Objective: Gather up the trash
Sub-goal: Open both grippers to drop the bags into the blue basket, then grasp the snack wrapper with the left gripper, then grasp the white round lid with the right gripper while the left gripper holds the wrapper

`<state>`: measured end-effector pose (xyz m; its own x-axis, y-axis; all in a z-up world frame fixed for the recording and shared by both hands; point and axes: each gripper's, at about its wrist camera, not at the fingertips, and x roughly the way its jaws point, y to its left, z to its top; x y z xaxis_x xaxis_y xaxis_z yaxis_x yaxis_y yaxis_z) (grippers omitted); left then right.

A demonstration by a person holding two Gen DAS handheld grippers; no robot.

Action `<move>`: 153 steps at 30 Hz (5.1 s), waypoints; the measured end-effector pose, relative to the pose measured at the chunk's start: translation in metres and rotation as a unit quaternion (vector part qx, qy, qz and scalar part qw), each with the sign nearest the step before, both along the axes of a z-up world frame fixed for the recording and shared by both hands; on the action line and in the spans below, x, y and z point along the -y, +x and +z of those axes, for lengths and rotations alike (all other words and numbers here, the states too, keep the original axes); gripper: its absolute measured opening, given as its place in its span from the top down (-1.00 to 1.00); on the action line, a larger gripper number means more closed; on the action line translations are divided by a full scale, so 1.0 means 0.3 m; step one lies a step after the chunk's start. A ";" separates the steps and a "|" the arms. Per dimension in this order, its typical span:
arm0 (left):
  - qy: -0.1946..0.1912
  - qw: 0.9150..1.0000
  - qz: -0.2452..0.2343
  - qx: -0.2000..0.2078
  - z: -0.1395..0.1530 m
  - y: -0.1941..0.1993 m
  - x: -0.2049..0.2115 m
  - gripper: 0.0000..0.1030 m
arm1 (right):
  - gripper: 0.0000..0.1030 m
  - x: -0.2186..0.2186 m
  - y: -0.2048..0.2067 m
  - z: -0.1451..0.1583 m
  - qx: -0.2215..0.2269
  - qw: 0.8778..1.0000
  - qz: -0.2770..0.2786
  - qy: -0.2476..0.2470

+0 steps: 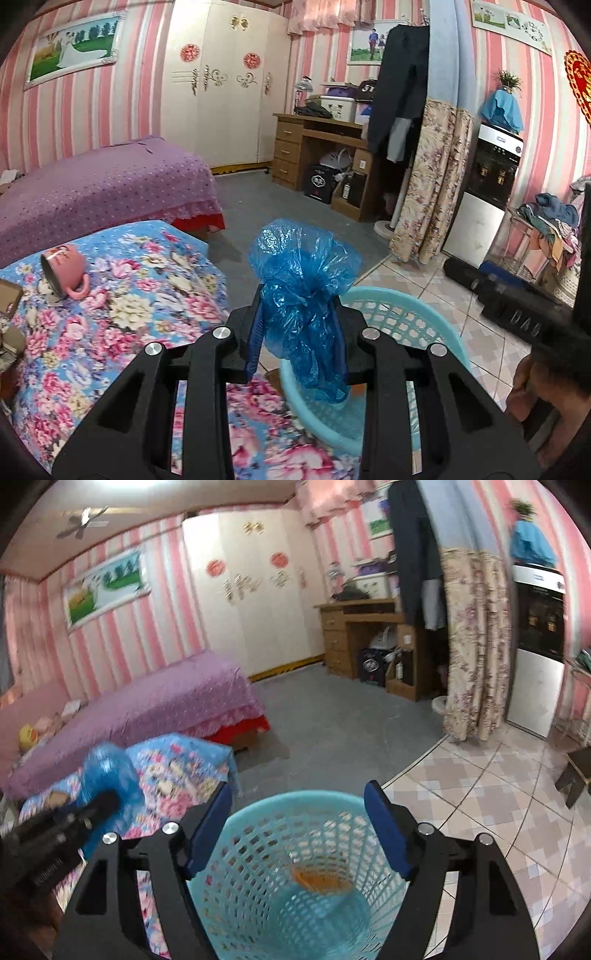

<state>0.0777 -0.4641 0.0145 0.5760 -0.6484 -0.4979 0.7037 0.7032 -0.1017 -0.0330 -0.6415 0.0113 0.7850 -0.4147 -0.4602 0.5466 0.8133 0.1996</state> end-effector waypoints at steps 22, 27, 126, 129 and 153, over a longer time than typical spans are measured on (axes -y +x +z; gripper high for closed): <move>0.027 0.995 0.079 0.049 0.032 0.043 -0.390 -0.64 | -0.43 -0.116 0.063 0.032 0.037 0.998 0.048 -0.008; 0.067 0.977 0.190 0.067 -0.002 0.103 -0.770 -0.67 | -0.43 -0.299 0.172 0.025 0.022 0.993 0.118 -0.019; 0.003 0.936 0.353 0.003 -0.110 0.190 -1.721 0.79 | -0.51 -1.670 0.813 -0.362 -0.144 0.890 0.426 -0.073; 0.002 0.935 0.354 0.002 -0.110 0.190 -1.733 0.79 | -0.18 -1.688 0.824 -0.382 -0.163 0.884 0.431 -0.076; -0.014 0.955 0.295 0.027 -0.062 0.178 -1.435 0.79 | -0.19 -1.115 0.480 -0.046 -0.009 0.941 0.334 -0.056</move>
<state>0.1312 -0.0336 -0.0042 0.8694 -0.2159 -0.4445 0.1907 0.9764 -0.1012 0.1109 -0.3070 -0.0025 0.8797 0.1220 -0.4596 -0.0915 0.9919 0.0881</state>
